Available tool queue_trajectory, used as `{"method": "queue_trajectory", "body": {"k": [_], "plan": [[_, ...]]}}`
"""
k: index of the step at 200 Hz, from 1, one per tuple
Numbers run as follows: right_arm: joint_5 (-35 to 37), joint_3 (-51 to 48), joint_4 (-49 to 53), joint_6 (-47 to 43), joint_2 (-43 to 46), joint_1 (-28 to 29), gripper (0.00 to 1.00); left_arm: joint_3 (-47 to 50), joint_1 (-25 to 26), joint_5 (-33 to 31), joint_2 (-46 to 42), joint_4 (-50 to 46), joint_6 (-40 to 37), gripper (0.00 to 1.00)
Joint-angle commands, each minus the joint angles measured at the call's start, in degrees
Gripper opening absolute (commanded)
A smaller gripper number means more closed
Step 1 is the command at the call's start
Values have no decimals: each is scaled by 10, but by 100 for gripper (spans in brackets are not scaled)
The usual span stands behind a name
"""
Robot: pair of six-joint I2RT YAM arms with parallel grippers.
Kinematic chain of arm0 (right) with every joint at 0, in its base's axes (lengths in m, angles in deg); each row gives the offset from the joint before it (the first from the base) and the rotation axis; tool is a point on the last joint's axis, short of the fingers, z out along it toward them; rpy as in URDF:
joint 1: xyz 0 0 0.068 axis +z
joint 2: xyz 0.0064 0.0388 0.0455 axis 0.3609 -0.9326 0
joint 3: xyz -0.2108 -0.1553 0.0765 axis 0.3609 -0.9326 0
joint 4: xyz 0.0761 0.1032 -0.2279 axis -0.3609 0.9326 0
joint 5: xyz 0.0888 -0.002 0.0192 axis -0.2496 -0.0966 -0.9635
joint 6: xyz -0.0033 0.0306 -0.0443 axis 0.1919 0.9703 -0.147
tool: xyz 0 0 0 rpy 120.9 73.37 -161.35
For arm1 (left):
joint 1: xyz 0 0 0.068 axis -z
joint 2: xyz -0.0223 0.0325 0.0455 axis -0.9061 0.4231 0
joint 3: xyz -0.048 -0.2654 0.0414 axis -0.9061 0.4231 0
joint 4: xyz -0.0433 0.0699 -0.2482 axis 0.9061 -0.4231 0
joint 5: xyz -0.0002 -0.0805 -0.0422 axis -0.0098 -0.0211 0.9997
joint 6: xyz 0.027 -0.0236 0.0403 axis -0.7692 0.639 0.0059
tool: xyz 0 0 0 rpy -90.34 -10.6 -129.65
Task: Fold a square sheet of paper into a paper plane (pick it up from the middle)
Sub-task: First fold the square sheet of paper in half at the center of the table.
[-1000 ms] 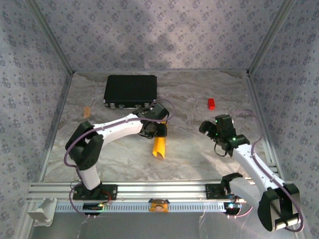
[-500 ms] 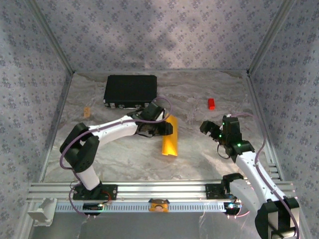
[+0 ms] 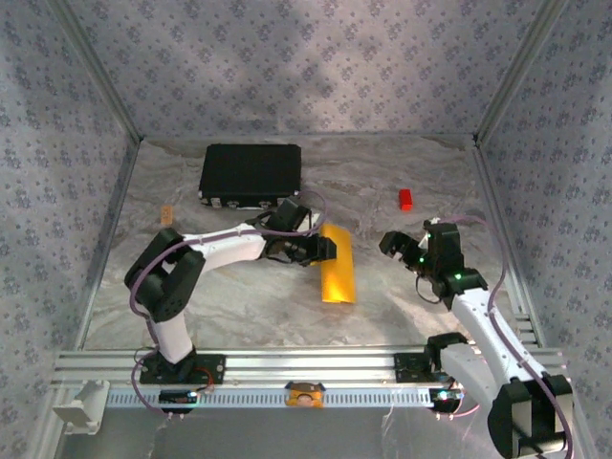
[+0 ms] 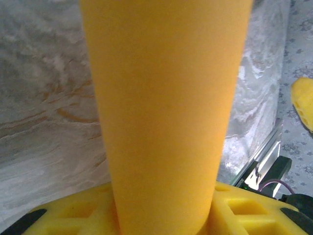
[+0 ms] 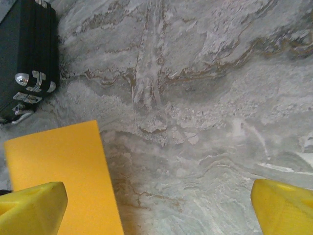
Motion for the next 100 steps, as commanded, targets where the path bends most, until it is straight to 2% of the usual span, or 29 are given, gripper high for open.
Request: {"method": "queue_trajectory", "body": {"k": [1, 44, 69, 100], "plan": [[-41, -3, -21, -10, -19, -2, 97, 6, -1, 33, 24, 18, 9, 42], [-73, 2, -38, -10, -66, 8, 95, 0, -2, -12, 43, -23, -5, 42], [-74, 8, -38, -10, -87, 19, 95, -8, -1, -42, 45, -51, -21, 47], [-68, 12, -31, -10, -100, 29, 95, -16, 6, -87, 37, -86, -41, 59]]}}
